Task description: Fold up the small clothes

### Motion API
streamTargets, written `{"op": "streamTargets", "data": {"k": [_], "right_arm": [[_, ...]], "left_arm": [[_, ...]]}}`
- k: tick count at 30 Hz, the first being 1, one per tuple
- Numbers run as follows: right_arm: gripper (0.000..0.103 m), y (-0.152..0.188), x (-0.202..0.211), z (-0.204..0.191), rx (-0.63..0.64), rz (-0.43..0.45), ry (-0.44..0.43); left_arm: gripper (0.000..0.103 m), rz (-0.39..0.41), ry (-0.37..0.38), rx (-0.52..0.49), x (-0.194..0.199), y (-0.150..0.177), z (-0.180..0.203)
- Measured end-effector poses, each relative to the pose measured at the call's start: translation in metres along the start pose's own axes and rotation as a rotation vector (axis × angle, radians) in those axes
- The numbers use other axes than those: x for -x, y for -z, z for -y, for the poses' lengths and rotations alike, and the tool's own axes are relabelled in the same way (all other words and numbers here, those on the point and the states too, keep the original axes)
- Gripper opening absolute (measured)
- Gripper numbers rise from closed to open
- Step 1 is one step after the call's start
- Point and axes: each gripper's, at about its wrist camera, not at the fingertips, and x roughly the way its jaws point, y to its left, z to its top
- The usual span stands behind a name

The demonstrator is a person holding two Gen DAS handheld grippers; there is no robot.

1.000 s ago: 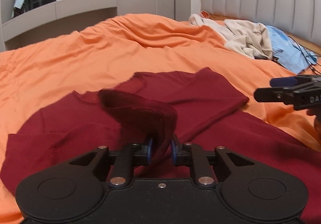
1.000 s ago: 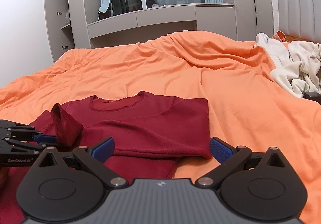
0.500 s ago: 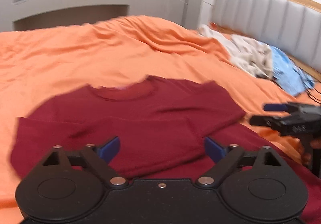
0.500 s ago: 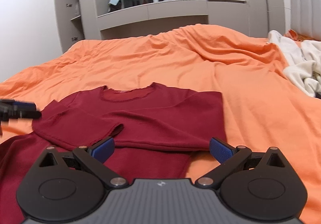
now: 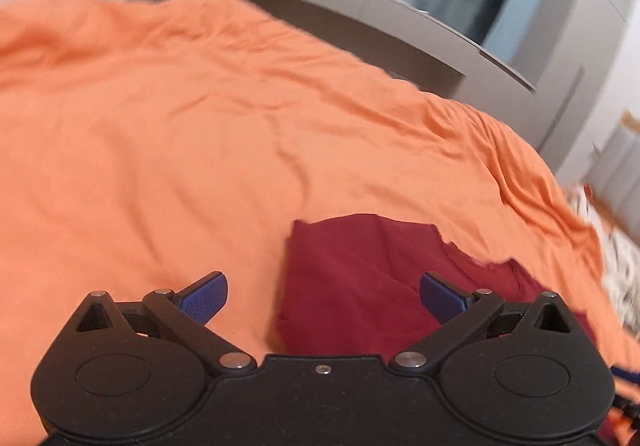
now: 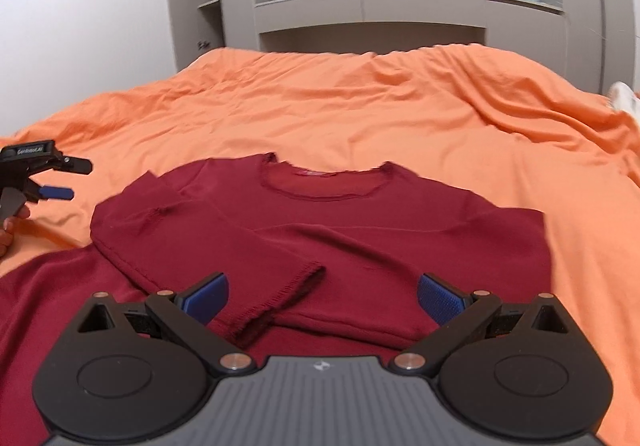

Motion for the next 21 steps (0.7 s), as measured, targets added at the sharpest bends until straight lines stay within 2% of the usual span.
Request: {"op": "streamTargets", "data": {"k": [5,10,14,17,19,21], "right_arm": [[0.103,0.006,-0.023,-0.009,0.016,-0.061,0.013],[0.103,0.015,-0.031,-0.005,-0.007,-0.090,0.007],[0.103,0.017,-0.032,-0.005,-0.005,-0.095,0.009],[0.103,0.018,-0.032,-0.003,-0.008,-0.101,0.008],[0.103,0.018,-0.033,-0.003,-0.009,-0.103,0.009],[0.103,0.018,-0.033,-0.003,-0.007,-0.104,0.010]], "left_arm": [[0.102,-0.041,0.008,-0.023,-0.017,0.007,-0.003],[0.101,-0.058,0.041,0.033,-0.034,0.013,-0.008],[0.099,-0.071,0.123,0.072,-0.046,0.013,-0.013],[0.099,-0.113,0.202,0.088,-0.056,0.014,-0.013],[0.098,-0.148,0.209,0.088,-0.060,0.016,-0.012],[0.093,-0.185,0.200,0.105,-0.063,0.015,-0.012]]}}
